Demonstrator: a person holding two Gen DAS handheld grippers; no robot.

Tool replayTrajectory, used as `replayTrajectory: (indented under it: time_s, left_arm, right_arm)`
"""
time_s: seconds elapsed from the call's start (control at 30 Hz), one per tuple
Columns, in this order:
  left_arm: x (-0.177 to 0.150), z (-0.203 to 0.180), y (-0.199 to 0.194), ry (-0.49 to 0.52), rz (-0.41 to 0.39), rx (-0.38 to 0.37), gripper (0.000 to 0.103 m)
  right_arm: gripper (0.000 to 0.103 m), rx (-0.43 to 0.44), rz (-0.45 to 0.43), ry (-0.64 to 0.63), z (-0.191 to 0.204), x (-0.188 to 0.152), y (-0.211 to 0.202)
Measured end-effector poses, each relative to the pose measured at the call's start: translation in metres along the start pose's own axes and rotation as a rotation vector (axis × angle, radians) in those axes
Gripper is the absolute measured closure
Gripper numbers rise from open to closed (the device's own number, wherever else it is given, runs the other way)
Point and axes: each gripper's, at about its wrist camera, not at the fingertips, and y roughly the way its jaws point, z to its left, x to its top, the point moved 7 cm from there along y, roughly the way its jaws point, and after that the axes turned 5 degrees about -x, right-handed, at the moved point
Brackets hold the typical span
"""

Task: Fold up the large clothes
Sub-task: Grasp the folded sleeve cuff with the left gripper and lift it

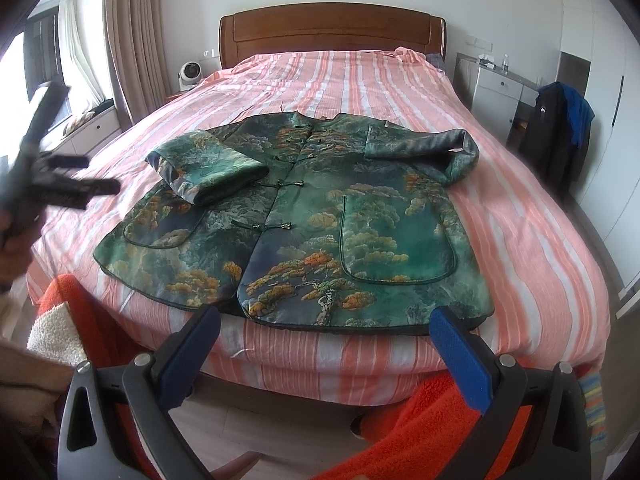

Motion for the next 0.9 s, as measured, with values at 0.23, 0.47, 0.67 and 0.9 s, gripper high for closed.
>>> replayTrajectory:
  time_s: [0.23, 0.47, 0.67, 0.9]
  left_arm:
    - [0.029, -0.022, 0.024, 0.042, 0.016, 0.034, 0.0]
    - [0.035, -0.04, 0.039, 0.095, 0.037, 0.043, 0.0]
    - [0.043, -0.059, 0.084, 0.226, 0.078, 0.015, 0.0]
    - [0.051, -0.059, 0.137, 0.211, 0.157, -0.046, 0.0]
  right_arm:
    - [0.0, -0.024, 0.002, 0.036, -0.015, -0.003, -0.005]
    - [0.0, -0.013, 0.022, 0.073, -0.024, -0.004, 0.003]
    - [0.0, -0.056, -0.003, 0.057, -0.028, 0.015, 0.005]
    - [0.0, -0.125, 0.005, 0.057, -0.042, 0.023, 0.006]
